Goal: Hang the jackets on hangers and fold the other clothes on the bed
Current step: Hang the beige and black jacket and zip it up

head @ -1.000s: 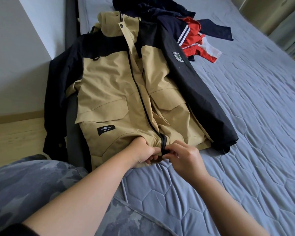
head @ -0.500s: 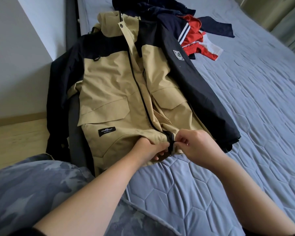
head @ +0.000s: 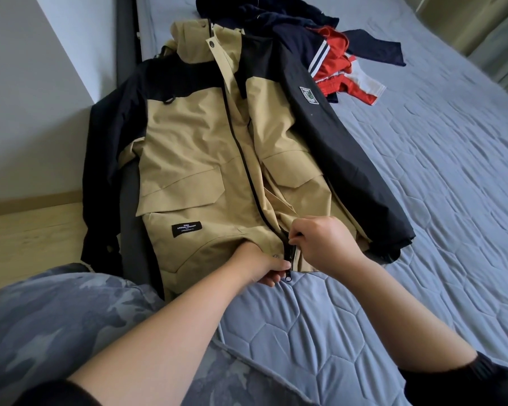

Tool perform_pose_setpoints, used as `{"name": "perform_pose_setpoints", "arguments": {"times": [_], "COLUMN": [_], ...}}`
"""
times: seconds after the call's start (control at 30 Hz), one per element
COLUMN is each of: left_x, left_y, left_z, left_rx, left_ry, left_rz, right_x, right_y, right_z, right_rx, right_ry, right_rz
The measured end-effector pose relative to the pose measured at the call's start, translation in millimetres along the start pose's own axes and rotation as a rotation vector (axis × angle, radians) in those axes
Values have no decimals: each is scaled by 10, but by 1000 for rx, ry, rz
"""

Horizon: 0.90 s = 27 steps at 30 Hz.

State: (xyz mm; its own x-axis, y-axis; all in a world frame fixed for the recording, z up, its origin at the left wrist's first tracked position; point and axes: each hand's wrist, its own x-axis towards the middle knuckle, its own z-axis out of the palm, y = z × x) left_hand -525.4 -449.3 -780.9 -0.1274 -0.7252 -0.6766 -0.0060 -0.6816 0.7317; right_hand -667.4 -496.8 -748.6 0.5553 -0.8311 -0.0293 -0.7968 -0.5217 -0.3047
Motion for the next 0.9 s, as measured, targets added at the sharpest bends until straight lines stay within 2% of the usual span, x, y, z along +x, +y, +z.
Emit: {"name": "perform_pose_setpoints", "arguments": {"times": [0.17,0.33,0.5,0.63,0.73,0.8,0.9], "left_x": [-38,-43,-68,-82,-87,-100,-118], "left_y": [-49,-50,6,66,98,85,72], "left_z": [43,53,44,32,5,-18,-51], "left_rx": [-84,-68,-107,-152,-166,-177,-237], "left_ry": [4,37,50,45,56,44,-9], "left_rz": [23,36,-2,-26,-28,-4,64], "right_x": [-28,14,15,-7,-26,-39,-41], "right_y": [-37,-30,-52,-176,-217,-172,-33], "right_z": [12,-27,-28,-35,-14,-26,-151], "right_rx": [61,11,-79,-103,-72,-12,192], "right_ry": [29,-29,107,273,327,296,144], "right_rz": [96,60,-18,-57,-50,7,145]}}
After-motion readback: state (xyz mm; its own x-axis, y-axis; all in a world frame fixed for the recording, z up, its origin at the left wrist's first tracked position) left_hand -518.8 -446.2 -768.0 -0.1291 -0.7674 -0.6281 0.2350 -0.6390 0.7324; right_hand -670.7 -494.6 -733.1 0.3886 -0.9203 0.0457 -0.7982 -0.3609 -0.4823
